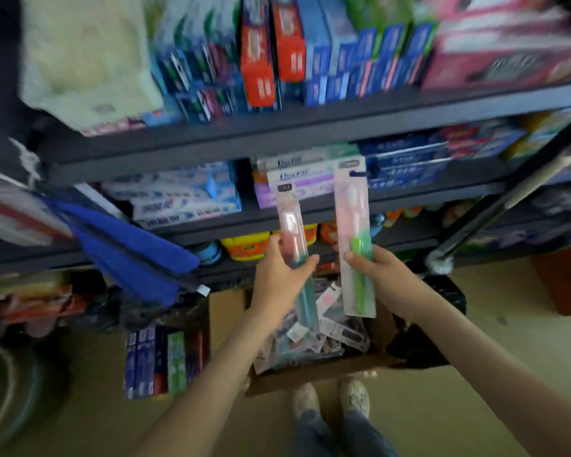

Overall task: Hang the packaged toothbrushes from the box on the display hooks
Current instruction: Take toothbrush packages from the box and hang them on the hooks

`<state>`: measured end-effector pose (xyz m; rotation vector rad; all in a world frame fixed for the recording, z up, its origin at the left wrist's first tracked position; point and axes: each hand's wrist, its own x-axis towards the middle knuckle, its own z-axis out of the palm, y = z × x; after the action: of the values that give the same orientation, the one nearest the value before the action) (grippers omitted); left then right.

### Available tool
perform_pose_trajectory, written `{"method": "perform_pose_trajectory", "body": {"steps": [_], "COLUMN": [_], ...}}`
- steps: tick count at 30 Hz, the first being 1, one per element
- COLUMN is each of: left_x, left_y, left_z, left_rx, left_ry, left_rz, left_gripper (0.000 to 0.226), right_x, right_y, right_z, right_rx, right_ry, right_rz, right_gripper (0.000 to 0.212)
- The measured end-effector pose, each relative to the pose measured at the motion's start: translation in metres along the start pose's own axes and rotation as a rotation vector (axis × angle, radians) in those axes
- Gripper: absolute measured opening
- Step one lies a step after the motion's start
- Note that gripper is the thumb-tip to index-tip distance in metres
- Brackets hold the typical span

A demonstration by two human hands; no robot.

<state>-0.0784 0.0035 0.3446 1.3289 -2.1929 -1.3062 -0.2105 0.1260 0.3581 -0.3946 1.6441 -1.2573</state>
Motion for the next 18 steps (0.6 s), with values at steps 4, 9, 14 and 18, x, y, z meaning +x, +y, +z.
{"method": "perform_pose_trajectory", "body": {"steps": [4,9,14,18], "left_x": [0.007,0.011,0.013,0.019], "left_y": [0.055,0.109,0.168,0.223], "left_z": [-0.026,-0.052,-0.060,-0.046], "left_rx": [-0.052,-0.026,0.052,0.077], "left_ry": [0.033,0.105,0.234,0.375], "left_rz": [0.141,0.290,0.406,0.471], "left_gripper": [0.056,0.059,0.062,0.065], "right_x": [-0.012,-0.023,-0.036,-0.041], "right_y": [-0.063,-0.123,-0.172,-0.204], "right_z": [0.009,0.005,-0.017,-0.052], "right_rx": [0.038,0.073,0.043,-0.005], "right_ry": [-0.011,0.144,0.245,0.251], "right_rz": [-0.173,-0.388,-0.595,-0.756], "right_gripper": [0.017,0.031,0.045,0.036]}}
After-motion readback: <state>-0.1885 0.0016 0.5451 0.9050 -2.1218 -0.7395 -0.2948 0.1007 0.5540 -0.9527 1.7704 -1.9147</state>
